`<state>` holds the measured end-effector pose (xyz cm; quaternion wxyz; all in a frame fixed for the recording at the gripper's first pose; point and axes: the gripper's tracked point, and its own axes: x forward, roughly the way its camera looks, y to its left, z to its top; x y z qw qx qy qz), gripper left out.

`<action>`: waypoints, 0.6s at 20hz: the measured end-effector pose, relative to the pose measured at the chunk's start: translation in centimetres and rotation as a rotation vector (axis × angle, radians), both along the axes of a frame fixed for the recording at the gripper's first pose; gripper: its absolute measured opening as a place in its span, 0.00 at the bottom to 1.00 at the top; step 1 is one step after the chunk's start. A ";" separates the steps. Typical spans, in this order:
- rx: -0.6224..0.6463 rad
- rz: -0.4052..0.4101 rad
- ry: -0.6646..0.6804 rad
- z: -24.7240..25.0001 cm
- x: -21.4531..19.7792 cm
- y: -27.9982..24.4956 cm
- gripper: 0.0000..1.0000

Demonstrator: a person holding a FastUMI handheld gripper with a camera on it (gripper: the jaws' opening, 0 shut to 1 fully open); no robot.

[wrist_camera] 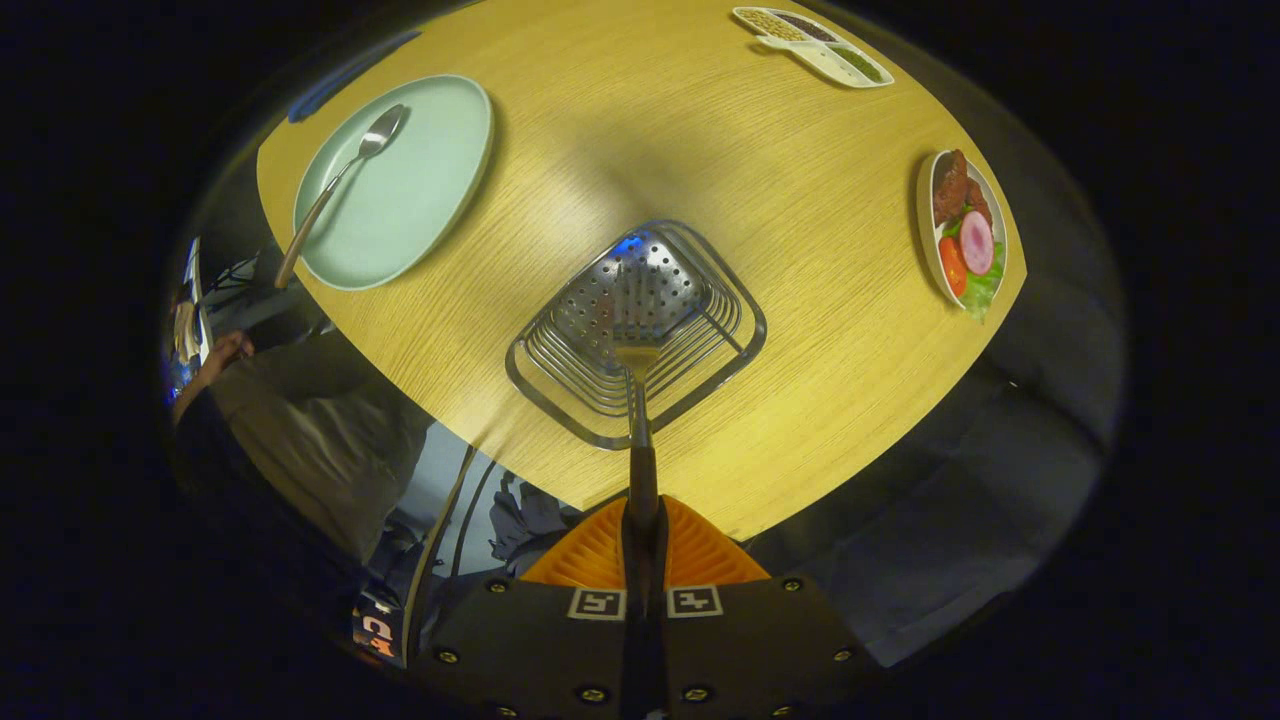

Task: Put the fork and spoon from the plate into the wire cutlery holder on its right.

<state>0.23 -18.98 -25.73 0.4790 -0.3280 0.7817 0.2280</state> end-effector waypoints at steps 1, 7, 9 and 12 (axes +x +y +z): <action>0.001 -0.002 0.019 0.0 0.1 0.2 0.01; -0.010 0.006 0.024 -0.1 1.4 0.4 0.13; -0.009 0.019 -0.012 0.4 2.5 0.5 0.15; 0.009 0.001 -0.054 1.7 3.1 0.5 0.16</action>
